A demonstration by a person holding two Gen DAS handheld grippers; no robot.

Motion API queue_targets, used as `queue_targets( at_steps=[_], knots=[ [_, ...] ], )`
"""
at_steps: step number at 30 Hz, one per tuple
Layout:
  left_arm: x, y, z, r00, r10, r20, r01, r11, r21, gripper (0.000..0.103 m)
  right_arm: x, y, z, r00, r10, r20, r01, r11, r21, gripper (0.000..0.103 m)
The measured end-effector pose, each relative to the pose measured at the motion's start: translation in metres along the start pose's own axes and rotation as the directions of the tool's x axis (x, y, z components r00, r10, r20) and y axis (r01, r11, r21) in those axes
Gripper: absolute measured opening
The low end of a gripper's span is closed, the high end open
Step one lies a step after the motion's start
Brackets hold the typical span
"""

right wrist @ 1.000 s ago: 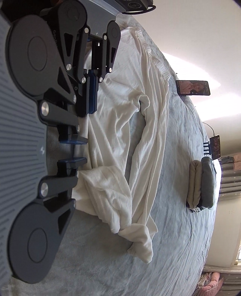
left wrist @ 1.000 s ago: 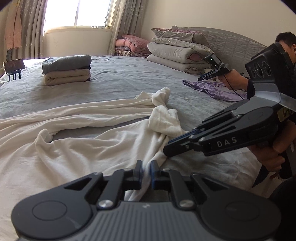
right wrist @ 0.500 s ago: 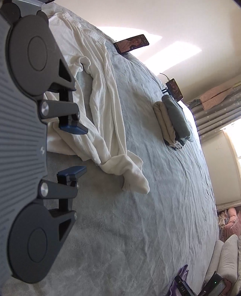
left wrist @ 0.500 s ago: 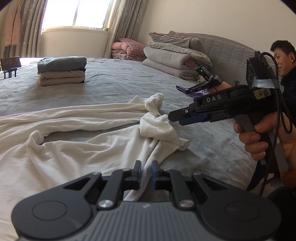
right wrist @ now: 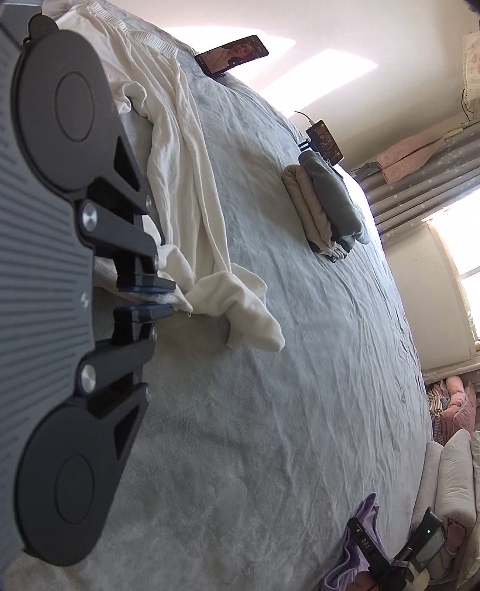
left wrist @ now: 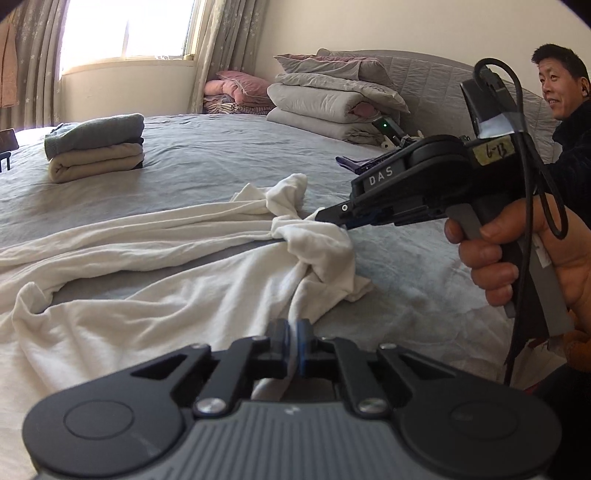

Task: Fold clothes

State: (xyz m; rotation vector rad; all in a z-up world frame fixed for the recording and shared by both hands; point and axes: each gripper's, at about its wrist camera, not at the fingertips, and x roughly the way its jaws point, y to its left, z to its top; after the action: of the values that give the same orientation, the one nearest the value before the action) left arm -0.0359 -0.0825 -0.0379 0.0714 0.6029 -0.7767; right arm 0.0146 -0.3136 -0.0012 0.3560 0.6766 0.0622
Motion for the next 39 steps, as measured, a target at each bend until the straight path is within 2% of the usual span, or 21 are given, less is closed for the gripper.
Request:
queue_targets(
  at_steps=[3,7,12,16,18,19,23,27,30,33,36,39],
  knots=[
    [-0.005,0.001,0.0,1.0,-0.008,0.018,0.008,1.0,0.002,0.002,-0.014,-0.013,0.0,0.996,-0.067,0.051,0.068,0.998,-0.016,0.005],
    [-0.013,0.0,0.001,0.999,-0.028,0.037,0.027,1.0,0.012,0.002,-0.03,-0.04,0.001,0.986,-0.134,0.095,0.133,0.991,0.025,0.005],
    [-0.016,-0.001,-0.001,0.998,-0.061,0.033,0.06,0.998,0.017,0.002,-0.042,-0.058,0.003,0.958,-0.251,0.141,0.249,0.968,0.032,0.005],
    [-0.015,-0.006,0.0,0.995,-0.097,0.018,0.096,0.994,0.048,0.003,-0.042,-0.071,0.003,0.949,-0.296,0.106,0.294,0.955,0.041,0.005],
    [-0.014,-0.009,-0.001,0.994,-0.111,0.014,0.11,0.992,0.062,0.004,-0.039,-0.078,0.002,0.957,-0.286,0.049,0.282,0.957,0.063,0.007],
    [-0.014,-0.01,-0.002,0.994,-0.112,0.017,0.11,0.992,0.066,0.008,-0.038,-0.082,0.002,0.96,-0.279,0.034,0.275,0.958,0.085,0.017],
    [-0.012,-0.013,-0.002,0.991,-0.131,0.02,0.13,0.988,0.078,0.025,-0.044,-0.089,0.001,0.97,-0.243,0.025,0.237,0.96,0.147,0.017],
    [-0.005,-0.018,-0.001,0.988,-0.155,0.01,0.154,0.984,0.092,0.028,-0.05,-0.089,0.003,0.987,-0.153,0.043,0.141,0.97,0.199,0.018],
    [0.001,-0.023,-0.003,0.987,-0.16,-0.005,0.16,0.982,0.101,0.029,-0.041,-0.09,0.004,0.993,-0.12,0.022,0.111,0.965,0.236,0.018],
    [0.006,-0.025,-0.004,0.988,-0.156,-0.014,0.156,0.982,0.105,0.029,-0.03,-0.089,0.006,0.992,-0.123,0.007,0.117,0.963,0.241,0.02],
    [0.012,-0.027,-0.004,0.989,-0.148,-0.017,0.149,0.983,0.107,0.03,-0.017,-0.089,0.007,0.988,-0.153,-0.009,0.15,0.961,0.233,0.036],
    [0.019,-0.03,-0.003,0.991,-0.13,-0.014,0.13,0.984,0.118,0.03,-0.01,-0.09,0.005,0.985,-0.171,0.0,0.167,0.962,0.216,0.034]
  ],
)
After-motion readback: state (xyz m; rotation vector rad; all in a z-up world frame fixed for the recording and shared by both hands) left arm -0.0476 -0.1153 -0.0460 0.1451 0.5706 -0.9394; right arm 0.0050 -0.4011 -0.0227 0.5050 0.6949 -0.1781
